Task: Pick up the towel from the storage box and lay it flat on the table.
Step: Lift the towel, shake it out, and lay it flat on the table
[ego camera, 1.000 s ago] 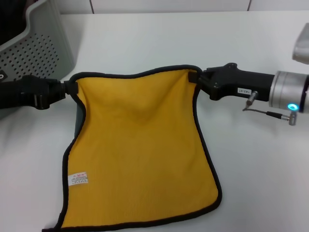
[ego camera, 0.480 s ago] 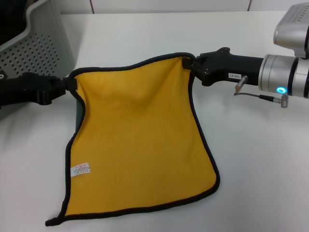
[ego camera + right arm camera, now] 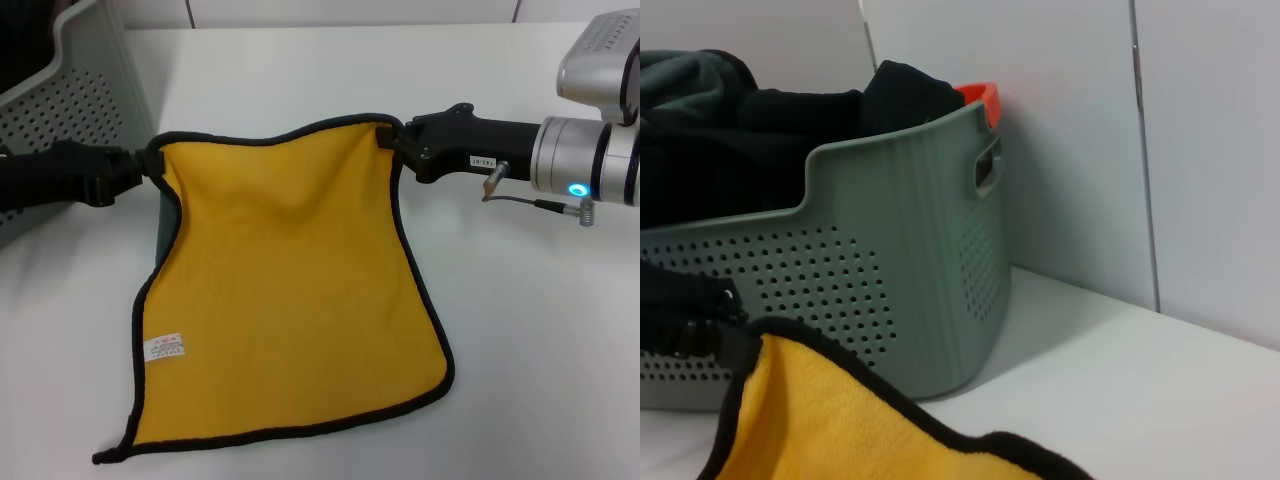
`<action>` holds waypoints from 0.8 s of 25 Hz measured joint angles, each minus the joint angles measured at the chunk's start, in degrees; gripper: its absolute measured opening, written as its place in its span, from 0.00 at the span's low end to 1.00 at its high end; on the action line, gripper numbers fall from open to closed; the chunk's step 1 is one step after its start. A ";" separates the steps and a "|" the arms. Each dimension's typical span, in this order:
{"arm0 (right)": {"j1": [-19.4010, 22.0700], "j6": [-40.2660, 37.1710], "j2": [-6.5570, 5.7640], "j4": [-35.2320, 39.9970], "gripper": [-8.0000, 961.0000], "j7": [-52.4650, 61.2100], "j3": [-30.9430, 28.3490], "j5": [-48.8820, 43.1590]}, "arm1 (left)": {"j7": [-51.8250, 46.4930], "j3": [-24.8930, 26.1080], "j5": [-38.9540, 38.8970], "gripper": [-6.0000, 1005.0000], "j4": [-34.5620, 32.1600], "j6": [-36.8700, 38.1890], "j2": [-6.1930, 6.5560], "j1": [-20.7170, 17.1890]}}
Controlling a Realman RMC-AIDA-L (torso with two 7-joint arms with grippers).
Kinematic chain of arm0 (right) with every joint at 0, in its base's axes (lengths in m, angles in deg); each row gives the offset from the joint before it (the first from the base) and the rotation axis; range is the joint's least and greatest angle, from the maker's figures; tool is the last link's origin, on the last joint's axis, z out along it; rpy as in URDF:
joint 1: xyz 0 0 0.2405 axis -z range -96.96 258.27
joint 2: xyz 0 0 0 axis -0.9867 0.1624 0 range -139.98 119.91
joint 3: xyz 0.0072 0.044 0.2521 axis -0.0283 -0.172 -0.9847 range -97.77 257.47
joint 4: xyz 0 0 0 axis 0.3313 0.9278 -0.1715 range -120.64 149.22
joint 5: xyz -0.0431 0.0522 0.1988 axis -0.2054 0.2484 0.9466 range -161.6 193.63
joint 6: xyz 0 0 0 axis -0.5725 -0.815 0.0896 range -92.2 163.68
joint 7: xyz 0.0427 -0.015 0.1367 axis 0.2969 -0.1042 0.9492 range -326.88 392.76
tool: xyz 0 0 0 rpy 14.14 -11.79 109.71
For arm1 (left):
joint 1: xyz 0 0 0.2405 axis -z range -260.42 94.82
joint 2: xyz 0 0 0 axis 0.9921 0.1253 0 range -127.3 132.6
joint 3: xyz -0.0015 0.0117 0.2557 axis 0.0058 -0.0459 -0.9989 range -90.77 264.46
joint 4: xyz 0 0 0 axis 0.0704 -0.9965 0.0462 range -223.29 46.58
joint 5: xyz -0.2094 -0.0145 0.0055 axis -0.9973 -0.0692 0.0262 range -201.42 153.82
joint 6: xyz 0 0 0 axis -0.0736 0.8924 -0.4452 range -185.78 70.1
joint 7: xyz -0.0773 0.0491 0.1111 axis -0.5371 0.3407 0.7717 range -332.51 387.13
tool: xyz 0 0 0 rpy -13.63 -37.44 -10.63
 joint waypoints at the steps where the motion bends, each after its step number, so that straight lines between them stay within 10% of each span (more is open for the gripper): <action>1: 0.06 0.09 0.00 0.00 0.03 0.00 -0.04 0.03 | 0.00 0.01 -0.14 0.03 0.00 -0.42 -0.01 -0.04; 20: 1.20 1.10 -0.06 1.09 0.03 0.21 -0.45 0.96 | -0.23 0.01 -0.83 0.03 0.36 -1.92 -0.48 -0.55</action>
